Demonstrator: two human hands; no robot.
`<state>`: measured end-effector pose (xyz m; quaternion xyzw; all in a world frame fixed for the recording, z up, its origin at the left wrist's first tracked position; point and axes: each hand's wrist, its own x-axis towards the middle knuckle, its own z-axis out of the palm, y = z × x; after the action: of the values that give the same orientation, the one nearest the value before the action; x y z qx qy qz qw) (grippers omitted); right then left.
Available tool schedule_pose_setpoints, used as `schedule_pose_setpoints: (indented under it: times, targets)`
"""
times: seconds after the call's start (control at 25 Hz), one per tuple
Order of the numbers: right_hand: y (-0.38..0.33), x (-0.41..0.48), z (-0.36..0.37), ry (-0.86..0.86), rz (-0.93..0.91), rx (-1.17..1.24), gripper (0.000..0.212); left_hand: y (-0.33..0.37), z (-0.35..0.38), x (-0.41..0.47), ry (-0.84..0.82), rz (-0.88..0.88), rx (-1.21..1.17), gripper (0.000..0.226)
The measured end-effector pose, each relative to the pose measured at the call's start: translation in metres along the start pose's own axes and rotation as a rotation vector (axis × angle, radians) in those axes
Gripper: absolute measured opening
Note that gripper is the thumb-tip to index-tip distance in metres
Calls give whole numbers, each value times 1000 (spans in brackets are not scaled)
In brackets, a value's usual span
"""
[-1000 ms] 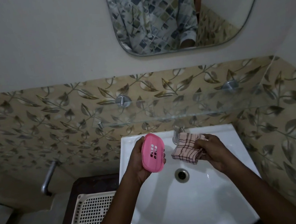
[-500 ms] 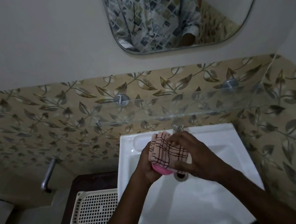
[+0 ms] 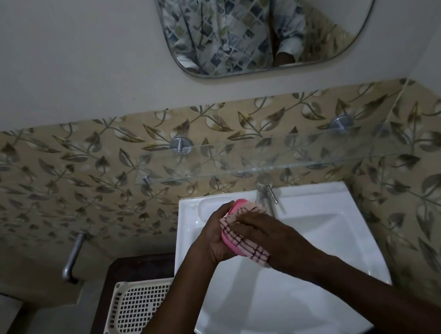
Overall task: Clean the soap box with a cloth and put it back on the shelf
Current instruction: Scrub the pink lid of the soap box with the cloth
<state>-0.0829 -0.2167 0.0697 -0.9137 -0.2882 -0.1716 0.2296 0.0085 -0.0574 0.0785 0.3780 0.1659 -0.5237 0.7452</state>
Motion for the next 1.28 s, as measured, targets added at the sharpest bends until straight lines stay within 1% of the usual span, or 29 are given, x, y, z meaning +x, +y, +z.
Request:
schedule_pose_setpoints:
  times: [0.04,0.08,0.12,0.16,0.28,0.32,0.4,0.44,0.52,0.56,0.64,0.68,0.76,0.8,0.84,0.92,0.96,1.04,1.08,1.16,1.2,1.28]
  targets:
    - [8,5,-4,51,-8,-2,63,-1,1,0,-13,-8,-13,46]
    - [17,11,-9,111,27,2,51,-3,0,1,-29,-25,-35,45]
    - [23,16,-15,138,64,1,43,-5,0,0,-33,-41,-42,46]
    - [25,18,-16,120,60,10,39,-8,-1,-1,-46,-53,-36,47]
    - [22,14,-9,-7,-211,40,39,-7,6,-5,-105,-64,-25,41]
    - [23,13,-9,-28,-229,29,41,-7,7,-5,-120,-74,-62,38]
    - [24,18,-12,10,-131,19,41,-5,5,-5,-133,-59,-99,34]
    - [22,22,-11,12,-128,34,37,-6,3,-5,-127,-46,-104,34]
    - [18,29,-6,-15,-230,33,30,-7,-4,-5,-114,-50,-96,33]
    - [20,32,-7,-8,-223,16,29,-7,-8,-4,-96,-59,-97,36]
    - [24,36,-10,68,-81,-11,31,-6,-14,-1,-69,-62,-116,42]
    - [23,37,-9,85,-70,-7,32,-5,-14,-1,-70,-42,-135,42]
    - [17,36,0,52,-192,11,32,-4,-15,2,-88,2,-180,42]
    - [16,36,4,31,-206,-1,31,-2,-15,4,-100,11,-186,43]
    - [18,36,6,39,-136,-11,31,-2,-16,5,-100,14,-168,46]
    - [24,41,1,79,68,-33,37,-1,-14,3,-91,39,-133,47]
    - [26,43,0,56,78,-59,37,-1,-13,2,-88,54,-135,45]
    - [26,46,0,-20,35,-108,38,1,-10,2,-71,73,-155,43]
    - [25,46,-1,-31,89,-115,40,1,-10,3,-61,96,-144,44]
    - [24,41,-1,-5,345,-158,42,4,-6,1,-17,166,-91,45]
    - [18,36,0,-6,467,-199,38,7,-4,1,22,198,-83,45]
    - [-2,27,7,-37,597,-187,35,12,1,4,91,248,-103,46]
